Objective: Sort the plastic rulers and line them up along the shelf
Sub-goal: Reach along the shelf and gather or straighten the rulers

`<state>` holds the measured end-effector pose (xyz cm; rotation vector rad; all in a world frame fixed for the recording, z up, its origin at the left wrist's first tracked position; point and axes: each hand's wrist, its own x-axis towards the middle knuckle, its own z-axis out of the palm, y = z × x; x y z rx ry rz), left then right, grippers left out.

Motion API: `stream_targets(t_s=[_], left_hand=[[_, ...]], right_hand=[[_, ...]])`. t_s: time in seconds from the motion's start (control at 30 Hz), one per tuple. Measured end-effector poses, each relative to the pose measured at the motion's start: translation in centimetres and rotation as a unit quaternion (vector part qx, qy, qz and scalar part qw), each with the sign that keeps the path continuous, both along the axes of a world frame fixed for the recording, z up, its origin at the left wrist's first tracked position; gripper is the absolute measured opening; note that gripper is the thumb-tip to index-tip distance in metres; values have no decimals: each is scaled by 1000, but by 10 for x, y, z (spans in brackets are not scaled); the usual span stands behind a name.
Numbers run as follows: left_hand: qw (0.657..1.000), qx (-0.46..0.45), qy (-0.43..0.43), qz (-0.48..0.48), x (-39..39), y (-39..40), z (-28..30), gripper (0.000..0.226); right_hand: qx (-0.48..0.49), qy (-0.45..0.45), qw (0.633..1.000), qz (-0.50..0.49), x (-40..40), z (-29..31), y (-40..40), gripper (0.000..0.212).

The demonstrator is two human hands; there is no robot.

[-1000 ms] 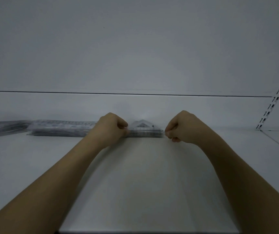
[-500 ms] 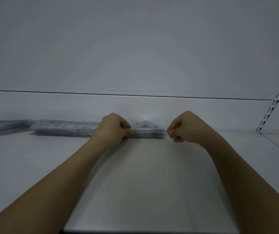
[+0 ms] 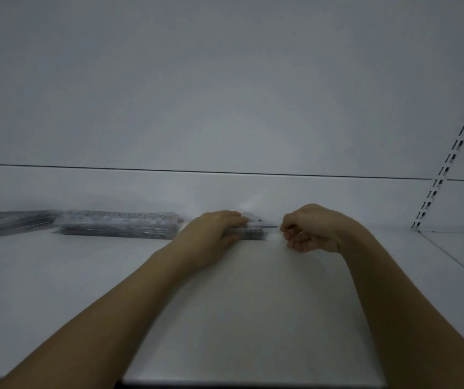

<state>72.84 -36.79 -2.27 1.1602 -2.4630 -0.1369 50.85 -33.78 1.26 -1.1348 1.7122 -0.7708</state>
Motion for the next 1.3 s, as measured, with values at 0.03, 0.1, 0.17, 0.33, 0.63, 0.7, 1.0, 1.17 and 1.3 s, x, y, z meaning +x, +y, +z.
stream_targets(t_s=[0.03,0.1,0.17,0.33,0.63,0.7,1.0,1.17,1.3], left_hand=[[1000,-4,8,4,1,-1,-1,33],[999,-8,29,19,5,-4,-3,28],[999,-10,43,22,7,-6,-4,25],[998,-29,47,20,4,-5,-7,24],[992,-21,123,27,1,7,1,40],[964,16,261,47,-3,11,18,40],[956,88,263,90,64,28,52,51],[984,42,118,128,143,32,54,59],[979,40,68,187,221,29,57,57]], right_hand=[[-9,26,1000,-10,-5,3,2,10],[-39,84,995,-45,-18,8,5,14],[-75,124,985,-93,-34,12,8,16],[-188,173,953,-160,-52,16,4,23],[-414,191,845,-279,-34,34,19,16],[-395,90,887,-223,-17,36,21,14],[-256,-129,958,-11,83,30,17,15],[-208,-177,962,24,160,27,10,12],[-157,-213,961,77,230,19,4,15]])
